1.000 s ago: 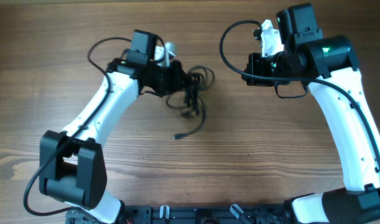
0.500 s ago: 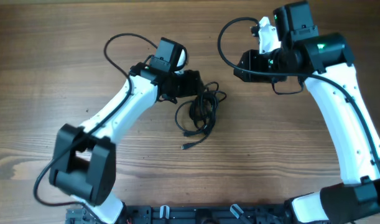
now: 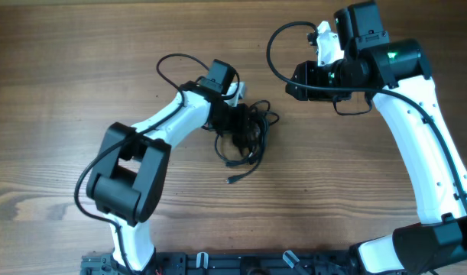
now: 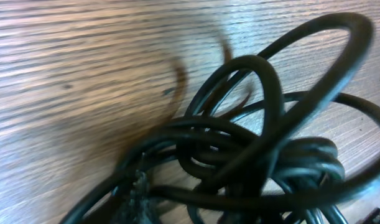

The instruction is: Untangle cables

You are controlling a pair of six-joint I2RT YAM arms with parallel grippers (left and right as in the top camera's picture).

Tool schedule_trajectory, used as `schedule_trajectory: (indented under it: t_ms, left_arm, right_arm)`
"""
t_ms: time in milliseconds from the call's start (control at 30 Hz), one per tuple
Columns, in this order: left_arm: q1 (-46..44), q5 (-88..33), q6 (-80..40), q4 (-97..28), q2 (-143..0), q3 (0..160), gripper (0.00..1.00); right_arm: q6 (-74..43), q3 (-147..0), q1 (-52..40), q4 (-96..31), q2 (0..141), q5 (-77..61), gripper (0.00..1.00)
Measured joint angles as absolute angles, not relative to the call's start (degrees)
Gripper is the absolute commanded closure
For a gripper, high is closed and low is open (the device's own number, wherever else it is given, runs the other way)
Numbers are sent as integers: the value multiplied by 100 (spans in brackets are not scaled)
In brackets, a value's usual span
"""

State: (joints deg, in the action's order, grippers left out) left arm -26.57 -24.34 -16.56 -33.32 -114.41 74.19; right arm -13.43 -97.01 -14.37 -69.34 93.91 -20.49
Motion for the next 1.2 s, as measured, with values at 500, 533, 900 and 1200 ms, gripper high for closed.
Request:
schedule_trajectory:
  t_ms: [500, 533, 900, 1200]
  left_arm:
    - [-2126, -3594, -3551, -2998, -10630, 8357, 96]
    - [-2080, -3667, -3734, -3017, -10427, 8374, 96]
    - [-1839, -3894, -5944, -3374, -9953, 8416, 96]
    - [-1752, -4156, -6211, -3520, -9957, 8416, 96]
  right_arm:
    - [-1177, -9701, -1498, -6464, 9391, -3183, 62]
    - [-1216, -9701, -1546, -6346, 9391, -3218, 62]
    - [-2084, -9701, -2475, -5439, 9432, -2558, 67]
    - [-2578, -9712, -2475, -4816, 10197, -2051, 67]
